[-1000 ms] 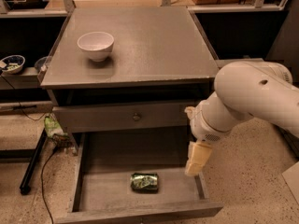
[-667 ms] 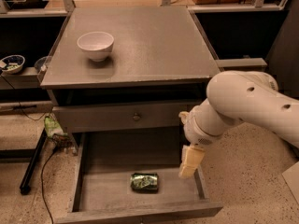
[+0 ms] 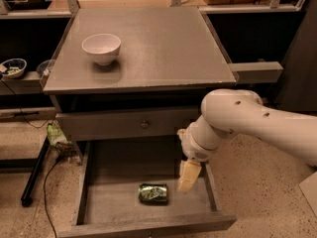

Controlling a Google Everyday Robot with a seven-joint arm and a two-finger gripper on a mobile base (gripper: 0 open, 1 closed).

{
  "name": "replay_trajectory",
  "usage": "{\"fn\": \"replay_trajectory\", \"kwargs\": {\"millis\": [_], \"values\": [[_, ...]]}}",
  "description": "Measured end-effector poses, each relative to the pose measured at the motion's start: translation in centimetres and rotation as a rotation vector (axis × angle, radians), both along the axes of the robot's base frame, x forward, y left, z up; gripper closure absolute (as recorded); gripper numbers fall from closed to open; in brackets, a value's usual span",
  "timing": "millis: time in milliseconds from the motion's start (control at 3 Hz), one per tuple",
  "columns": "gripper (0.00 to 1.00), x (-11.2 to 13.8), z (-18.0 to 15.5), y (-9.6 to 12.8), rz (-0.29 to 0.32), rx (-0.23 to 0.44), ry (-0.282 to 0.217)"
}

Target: Pick green can from middle drawer and place on counter

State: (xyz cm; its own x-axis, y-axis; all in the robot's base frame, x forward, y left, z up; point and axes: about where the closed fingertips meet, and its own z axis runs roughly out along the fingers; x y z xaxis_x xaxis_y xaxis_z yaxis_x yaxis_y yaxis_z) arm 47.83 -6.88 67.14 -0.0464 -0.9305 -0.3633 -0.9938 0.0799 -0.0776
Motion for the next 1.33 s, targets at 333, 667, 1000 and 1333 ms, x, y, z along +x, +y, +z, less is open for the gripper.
{"fn": "replay_trajectory", "kwargs": {"millis": [333, 667, 1000, 1333], "values": [[0.00, 0.1, -1.9, 1.1, 0.018, 0.010, 0.034], [0.00, -0.4, -4.8, 3.0, 0.063, -0.006, 0.088], [0.00, -0.4, -4.9, 3.1, 0.066, -0.006, 0.090], [0.00, -0.3, -5.5, 3.0, 0.035, -0.012, 0.086]]}}
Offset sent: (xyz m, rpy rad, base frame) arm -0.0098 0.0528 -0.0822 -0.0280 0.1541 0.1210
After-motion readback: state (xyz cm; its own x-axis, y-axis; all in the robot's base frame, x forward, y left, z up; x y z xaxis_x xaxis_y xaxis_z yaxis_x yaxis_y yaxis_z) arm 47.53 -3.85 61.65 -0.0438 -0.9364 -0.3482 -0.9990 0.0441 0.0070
